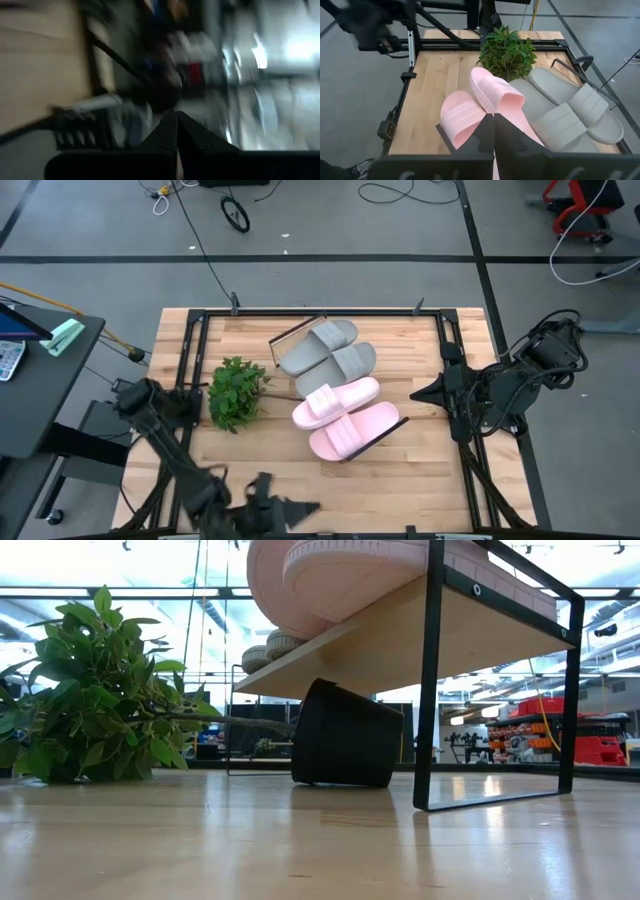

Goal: Pick and place slides into the shelf
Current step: Put the pink slide on the shelf

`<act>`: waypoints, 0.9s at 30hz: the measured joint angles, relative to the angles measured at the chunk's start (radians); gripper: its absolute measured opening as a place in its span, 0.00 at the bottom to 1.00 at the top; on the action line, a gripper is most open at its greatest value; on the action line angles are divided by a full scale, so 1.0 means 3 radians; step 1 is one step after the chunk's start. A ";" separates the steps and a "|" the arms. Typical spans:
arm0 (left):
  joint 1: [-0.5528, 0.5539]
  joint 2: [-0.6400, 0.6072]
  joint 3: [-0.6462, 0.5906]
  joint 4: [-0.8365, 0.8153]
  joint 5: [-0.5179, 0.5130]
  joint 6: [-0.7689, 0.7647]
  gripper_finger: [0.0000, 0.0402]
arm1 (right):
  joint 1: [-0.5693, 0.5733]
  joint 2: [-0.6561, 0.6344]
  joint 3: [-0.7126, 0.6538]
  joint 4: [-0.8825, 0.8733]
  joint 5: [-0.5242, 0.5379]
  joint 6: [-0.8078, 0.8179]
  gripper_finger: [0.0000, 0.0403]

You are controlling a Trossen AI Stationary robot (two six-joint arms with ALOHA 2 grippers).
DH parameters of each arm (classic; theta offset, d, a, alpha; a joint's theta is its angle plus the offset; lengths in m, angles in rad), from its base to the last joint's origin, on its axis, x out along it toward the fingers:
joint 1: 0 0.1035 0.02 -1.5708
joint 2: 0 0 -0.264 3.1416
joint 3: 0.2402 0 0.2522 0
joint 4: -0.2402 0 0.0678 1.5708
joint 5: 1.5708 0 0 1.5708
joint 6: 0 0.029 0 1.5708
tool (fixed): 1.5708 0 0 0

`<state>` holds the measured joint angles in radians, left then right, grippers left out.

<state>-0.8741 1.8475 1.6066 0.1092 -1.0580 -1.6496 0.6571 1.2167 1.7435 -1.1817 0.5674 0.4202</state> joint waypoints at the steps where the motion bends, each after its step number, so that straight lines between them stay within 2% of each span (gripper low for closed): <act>1: 0.0086 -0.0006 0.0000 0.0396 0.0321 0.0533 0.01 | 0.0000 0.0000 0.0000 0.0003 -0.0001 0.0015 0.01; 3: 0.0266 -0.0006 0.0000 0.1219 0.0987 0.1461 0.02 | 0.0000 0.0000 0.0000 0.0003 -0.0001 0.0060 0.01; 5: 0.0459 -0.0011 0.0005 0.1951 0.1671 0.2130 0.04 | 0.0001 0.0000 0.0001 0.0003 -0.0002 0.0109 0.01; 7: 0.0621 -0.0014 0.0005 0.2566 0.2110 0.2548 0.06 | 0.0003 0.0000 0.0001 0.0003 -0.0002 0.0163 0.01; 8: 0.0685 -0.0018 0.0007 0.2744 0.2193 0.2665 0.06 | 0.0003 0.0000 0.0001 0.0003 -0.0003 0.0194 0.01; 10: 0.0778 -0.0039 0.0011 0.2700 0.2103 0.2609 0.05 | 0.0018 0.0000 0.0001 0.0003 -0.0005 0.0264 0.01; 14: 0.0781 -0.0028 0.0004 0.1614 0.1752 0.1752 0.01 | 0.0139 0.0000 0.0000 0.0003 -0.0004 0.0297 0.01; 16: 0.0760 -0.0019 -0.0003 0.1118 0.1704 0.1372 0.01 | 0.0209 0.0000 0.0000 0.0003 0.0002 0.0326 0.01; 18: 0.0732 -0.0019 -0.0003 0.0967 0.1762 0.1423 0.02 | 0.0283 0.0000 0.0000 0.0002 0.0018 0.0347 0.01; 21: 0.0680 -0.0038 -0.0113 0.1220 0.2035 0.1705 0.02 | 0.0376 0.0009 0.0001 0.0003 0.0037 0.0385 0.01; 24: 0.0629 -0.0052 -0.0461 0.1635 0.2058 0.1754 0.01 | 0.0439 0.0036 0.0001 0.0003 0.0118 0.0426 0.01; 27: 0.0600 -0.0066 -0.0978 0.2324 0.1940 0.1527 0.02 | 0.0462 0.0067 0.0000 0.0003 0.0125 0.0435 0.01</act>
<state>-0.6941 1.8278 1.3132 0.8063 -0.4761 -1.1916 0.7956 1.2368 1.7435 -1.1809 0.6048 0.5506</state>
